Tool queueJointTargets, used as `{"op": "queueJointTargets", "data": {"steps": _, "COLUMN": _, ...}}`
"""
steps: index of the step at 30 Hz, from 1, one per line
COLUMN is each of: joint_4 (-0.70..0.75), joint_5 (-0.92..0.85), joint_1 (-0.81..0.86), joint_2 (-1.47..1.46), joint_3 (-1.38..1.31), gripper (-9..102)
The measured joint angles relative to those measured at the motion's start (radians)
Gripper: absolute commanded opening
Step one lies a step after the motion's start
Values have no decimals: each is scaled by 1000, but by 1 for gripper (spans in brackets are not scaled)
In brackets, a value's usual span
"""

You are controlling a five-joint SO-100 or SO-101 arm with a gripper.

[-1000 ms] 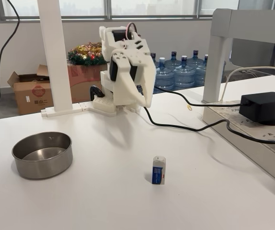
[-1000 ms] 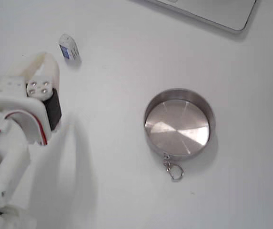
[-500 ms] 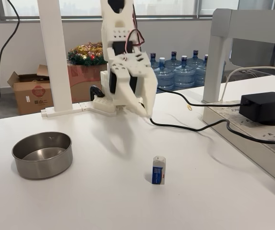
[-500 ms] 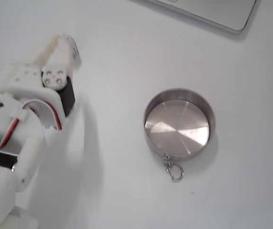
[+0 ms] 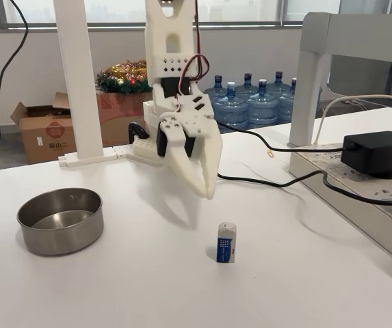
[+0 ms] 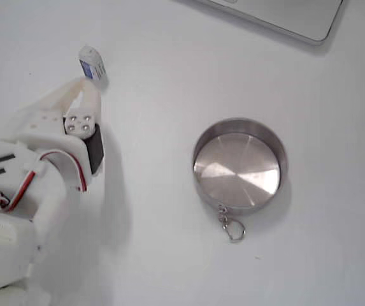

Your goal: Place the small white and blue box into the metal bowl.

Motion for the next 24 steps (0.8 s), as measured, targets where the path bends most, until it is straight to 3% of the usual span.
{"op": "queueJointTargets", "data": {"steps": 4, "joint_4": -18, "joint_5": 0, "joint_1": 0, "joint_2": -38, "joint_3": -20, "gripper": 18}}
{"op": "queueJointTargets", "data": {"steps": 12, "joint_4": -20, "joint_5": 0, "joint_1": -2, "joint_2": -61, "joint_3": -60, "gripper": 26}}
{"op": "queueJointTargets", "data": {"steps": 24, "joint_4": -21, "joint_5": 66, "joint_1": -72, "joint_2": -244, "joint_3": -216, "gripper": 32}}
